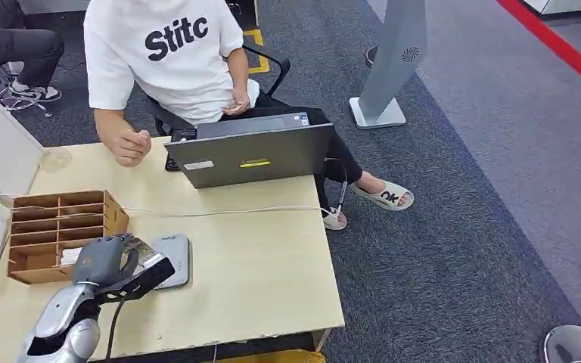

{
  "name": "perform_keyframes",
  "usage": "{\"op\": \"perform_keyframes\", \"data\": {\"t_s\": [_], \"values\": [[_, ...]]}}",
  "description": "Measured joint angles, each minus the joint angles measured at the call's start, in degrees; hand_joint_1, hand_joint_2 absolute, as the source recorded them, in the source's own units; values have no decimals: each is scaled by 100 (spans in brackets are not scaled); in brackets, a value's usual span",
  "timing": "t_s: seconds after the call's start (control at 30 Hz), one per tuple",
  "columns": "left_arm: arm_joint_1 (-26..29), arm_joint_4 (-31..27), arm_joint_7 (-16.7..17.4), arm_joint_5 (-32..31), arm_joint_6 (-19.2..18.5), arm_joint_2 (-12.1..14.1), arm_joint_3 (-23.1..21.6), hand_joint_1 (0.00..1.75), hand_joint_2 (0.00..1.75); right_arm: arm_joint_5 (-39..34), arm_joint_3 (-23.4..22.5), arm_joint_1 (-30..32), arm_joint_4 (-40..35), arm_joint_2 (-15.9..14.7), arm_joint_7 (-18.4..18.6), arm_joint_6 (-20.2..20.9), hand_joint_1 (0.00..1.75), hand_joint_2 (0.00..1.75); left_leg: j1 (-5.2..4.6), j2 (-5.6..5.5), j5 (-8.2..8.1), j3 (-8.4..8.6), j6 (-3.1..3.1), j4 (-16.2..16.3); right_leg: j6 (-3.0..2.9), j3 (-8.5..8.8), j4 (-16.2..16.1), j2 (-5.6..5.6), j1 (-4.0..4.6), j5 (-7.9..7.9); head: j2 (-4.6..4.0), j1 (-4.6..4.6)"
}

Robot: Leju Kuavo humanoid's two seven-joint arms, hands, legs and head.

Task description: Pass the card to the sensor for recognition and then transmit it.

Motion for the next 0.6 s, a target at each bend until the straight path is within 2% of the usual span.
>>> {"op": "perform_keyframes", "data": {"t_s": [0.3, 0.6], "values": [[-16, -134, 0, 254, 74, 133, 28, 175, 175, 2, 0, 3, 0, 0, -39, -9, 0, 175, 1, 1, 1, 0, -1, 0, 0, -2, 0, 1, 1, 0, 0, 0], [-486, -853, -57, 630, -138, 619, 509, 175, 175, 2, 0, 7, 0, -2, -61, -26, 0, 175, 6, 2, 2, -1, -2, 0, -1, -5, 2, 2, 2, 0, 0, 0]]}}
